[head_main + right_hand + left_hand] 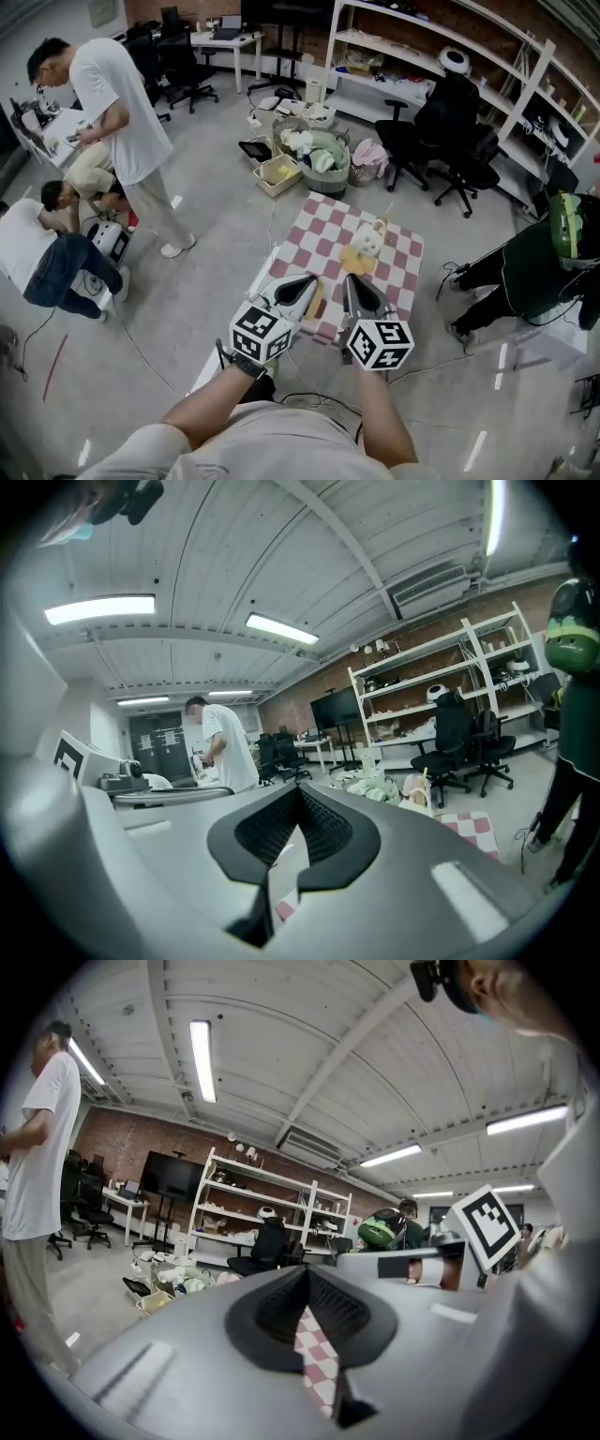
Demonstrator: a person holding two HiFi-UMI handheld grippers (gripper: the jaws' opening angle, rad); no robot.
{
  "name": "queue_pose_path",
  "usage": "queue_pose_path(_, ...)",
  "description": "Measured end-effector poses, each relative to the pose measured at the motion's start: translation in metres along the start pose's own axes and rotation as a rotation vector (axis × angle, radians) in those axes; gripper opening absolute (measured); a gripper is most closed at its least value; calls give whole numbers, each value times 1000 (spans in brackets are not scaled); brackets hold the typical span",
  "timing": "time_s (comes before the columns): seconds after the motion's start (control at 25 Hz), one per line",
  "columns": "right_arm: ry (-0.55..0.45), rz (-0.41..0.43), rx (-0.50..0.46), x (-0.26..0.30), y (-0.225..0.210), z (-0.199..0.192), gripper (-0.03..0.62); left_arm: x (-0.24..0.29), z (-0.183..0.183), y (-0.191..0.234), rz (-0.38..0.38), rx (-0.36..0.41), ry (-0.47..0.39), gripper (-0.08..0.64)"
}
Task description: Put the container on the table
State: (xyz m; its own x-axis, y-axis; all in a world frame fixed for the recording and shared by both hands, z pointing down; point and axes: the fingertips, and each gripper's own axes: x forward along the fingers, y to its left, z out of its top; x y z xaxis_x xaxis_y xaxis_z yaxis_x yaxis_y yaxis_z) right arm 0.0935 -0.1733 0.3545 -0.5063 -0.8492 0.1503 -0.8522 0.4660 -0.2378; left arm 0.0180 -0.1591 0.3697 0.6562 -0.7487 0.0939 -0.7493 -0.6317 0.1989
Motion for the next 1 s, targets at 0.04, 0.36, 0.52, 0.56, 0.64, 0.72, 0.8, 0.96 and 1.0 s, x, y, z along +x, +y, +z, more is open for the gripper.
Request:
queue_pose_path(0.04, -1, 2, -5, -1, 2, 2, 9, -2, 3, -1, 3, 1, -5, 6)
queue_pose_path(0.36, 2, 20, -17, -11, 8, 2, 9, -9, 7, -8, 23, 7, -20, 6)
queue_pose_path(0.52, 2, 22, -25, -11, 8, 1, 9, -9, 6, -10, 24, 8, -21, 6)
queue_pose_path(0.56, 4, 22, -27, -12, 9, 1, 9, -9, 5, -10, 25, 8, -21, 6)
queue_pose_path(0.64, 7, 22, -29, -12, 10, 0, 9, -10, 5, -10, 26, 6, -20, 6)
queue_pose_path(0.72, 9, 22, -30, -12, 11, 0, 9, -11, 5, -10, 27, 6, -18, 6)
queue_pose_path(0.8, 10, 22, -32, -11, 13, 0, 9, -12, 5, -9, 27, 6, -17, 6)
queue_pose_path(0.96, 11, 23, -35, -10, 14, 0, 9, -12, 6, -8, 29, 10, -17, 6)
queue_pose_path(1.0, 11, 23, -36, -10, 14, 0, 9, -12, 7, -8, 29, 11, -18, 6)
